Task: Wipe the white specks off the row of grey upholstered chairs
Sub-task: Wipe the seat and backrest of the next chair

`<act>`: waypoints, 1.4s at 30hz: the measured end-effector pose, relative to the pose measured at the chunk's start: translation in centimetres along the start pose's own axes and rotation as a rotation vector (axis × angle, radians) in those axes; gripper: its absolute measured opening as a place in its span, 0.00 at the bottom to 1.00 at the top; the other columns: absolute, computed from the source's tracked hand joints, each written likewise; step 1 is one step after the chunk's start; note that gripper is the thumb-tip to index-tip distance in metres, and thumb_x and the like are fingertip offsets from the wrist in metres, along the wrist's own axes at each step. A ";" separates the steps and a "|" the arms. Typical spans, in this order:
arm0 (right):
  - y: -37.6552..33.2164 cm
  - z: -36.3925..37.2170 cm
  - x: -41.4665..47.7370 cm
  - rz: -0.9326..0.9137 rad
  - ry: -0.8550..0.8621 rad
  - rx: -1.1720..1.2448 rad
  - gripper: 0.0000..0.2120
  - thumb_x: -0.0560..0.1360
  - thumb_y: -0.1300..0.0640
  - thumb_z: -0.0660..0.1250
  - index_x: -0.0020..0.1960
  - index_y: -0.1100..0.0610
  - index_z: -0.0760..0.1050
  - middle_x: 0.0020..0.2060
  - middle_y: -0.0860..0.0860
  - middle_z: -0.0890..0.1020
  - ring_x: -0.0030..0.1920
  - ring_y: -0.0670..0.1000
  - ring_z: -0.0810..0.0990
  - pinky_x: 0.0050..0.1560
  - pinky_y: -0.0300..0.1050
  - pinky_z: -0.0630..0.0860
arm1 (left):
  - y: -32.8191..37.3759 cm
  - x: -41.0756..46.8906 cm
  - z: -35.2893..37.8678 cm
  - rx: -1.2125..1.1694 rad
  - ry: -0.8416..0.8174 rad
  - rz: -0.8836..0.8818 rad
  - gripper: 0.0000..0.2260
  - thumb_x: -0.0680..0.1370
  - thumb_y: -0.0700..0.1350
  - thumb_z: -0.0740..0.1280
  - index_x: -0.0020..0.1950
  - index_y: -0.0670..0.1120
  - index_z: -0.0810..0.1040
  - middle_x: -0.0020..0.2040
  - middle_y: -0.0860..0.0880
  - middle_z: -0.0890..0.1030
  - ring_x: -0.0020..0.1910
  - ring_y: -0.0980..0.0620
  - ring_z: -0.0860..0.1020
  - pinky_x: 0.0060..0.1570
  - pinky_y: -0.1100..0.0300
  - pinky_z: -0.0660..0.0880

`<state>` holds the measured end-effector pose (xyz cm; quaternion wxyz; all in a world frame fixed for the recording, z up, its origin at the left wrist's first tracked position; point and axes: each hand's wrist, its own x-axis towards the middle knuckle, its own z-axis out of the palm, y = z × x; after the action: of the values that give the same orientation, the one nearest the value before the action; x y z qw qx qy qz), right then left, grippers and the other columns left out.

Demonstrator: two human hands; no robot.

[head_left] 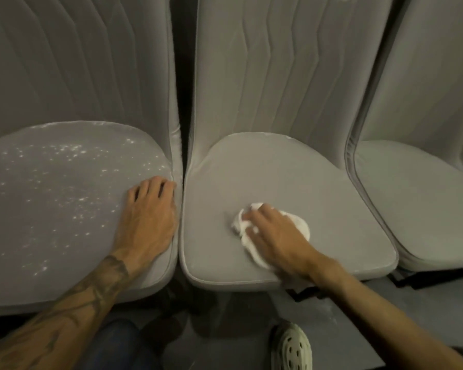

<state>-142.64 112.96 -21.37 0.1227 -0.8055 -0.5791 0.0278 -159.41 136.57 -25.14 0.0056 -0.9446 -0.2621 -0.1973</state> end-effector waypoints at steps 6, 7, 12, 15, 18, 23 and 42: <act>-2.0 1.8 -1.0 0.242 0.145 -0.051 0.14 0.81 0.46 0.57 0.64 0.48 0.73 0.55 0.51 0.76 0.52 0.56 0.76 0.55 0.53 0.72 | -0.2 0.1 0.3 0.033 0.042 0.035 0.10 0.82 0.42 0.55 0.60 0.44 0.72 0.56 0.43 0.74 0.53 0.41 0.73 0.54 0.45 0.68; -3.6 2.5 -1.6 0.181 0.146 -0.022 0.14 0.81 0.46 0.56 0.63 0.46 0.73 0.55 0.50 0.75 0.51 0.55 0.75 0.53 0.53 0.72 | -0.2 0.1 0.4 0.024 0.051 0.034 0.09 0.83 0.42 0.56 0.60 0.44 0.72 0.56 0.43 0.74 0.53 0.40 0.73 0.54 0.44 0.69; -2.2 1.1 -3.4 0.103 0.171 -0.026 0.13 0.80 0.47 0.60 0.62 0.46 0.74 0.55 0.49 0.77 0.51 0.53 0.77 0.51 0.51 0.74 | -0.1 0.0 0.1 0.017 0.057 0.044 0.13 0.82 0.45 0.52 0.59 0.44 0.73 0.55 0.41 0.74 0.52 0.39 0.72 0.52 0.43 0.68; 2.4 -1.0 -4.7 0.396 0.224 -0.030 0.13 0.80 0.49 0.60 0.62 0.51 0.75 0.55 0.54 0.77 0.51 0.58 0.77 0.53 0.53 0.74 | -0.1 0.0 -0.1 0.016 0.044 0.053 0.15 0.82 0.47 0.52 0.60 0.43 0.73 0.56 0.40 0.75 0.52 0.38 0.72 0.52 0.41 0.68; 1.1 0.1 -4.7 0.476 0.273 -0.027 0.13 0.80 0.50 0.63 0.61 0.55 0.75 0.53 0.57 0.76 0.48 0.58 0.75 0.51 0.51 0.72 | -0.1 0.0 -0.5 0.012 0.009 0.057 0.16 0.81 0.47 0.51 0.61 0.42 0.73 0.57 0.39 0.75 0.52 0.37 0.72 0.53 0.40 0.68; -3.1 1.5 -3.7 0.295 0.209 0.004 0.14 0.78 0.45 0.59 0.59 0.49 0.75 0.53 0.53 0.77 0.48 0.56 0.77 0.49 0.52 0.74 | -0.1 0.0 -0.9 -0.025 0.001 0.069 0.16 0.81 0.47 0.52 0.62 0.41 0.72 0.58 0.38 0.74 0.53 0.36 0.72 0.52 0.39 0.68; 4.6 -0.6 -8.8 0.409 0.302 0.007 0.11 0.81 0.53 0.63 0.62 0.51 0.72 0.53 0.54 0.74 0.46 0.55 0.74 0.48 0.51 0.72 | -0.5 0.3 0.5 0.021 0.116 0.095 0.14 0.82 0.45 0.54 0.60 0.41 0.74 0.53 0.38 0.73 0.48 0.37 0.70 0.47 0.42 0.65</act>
<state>-141.16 103.21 -22.71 0.2025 -0.9005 -0.3789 -0.0664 -159.22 137.22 -25.51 0.0400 -0.9428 -0.2185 -0.2484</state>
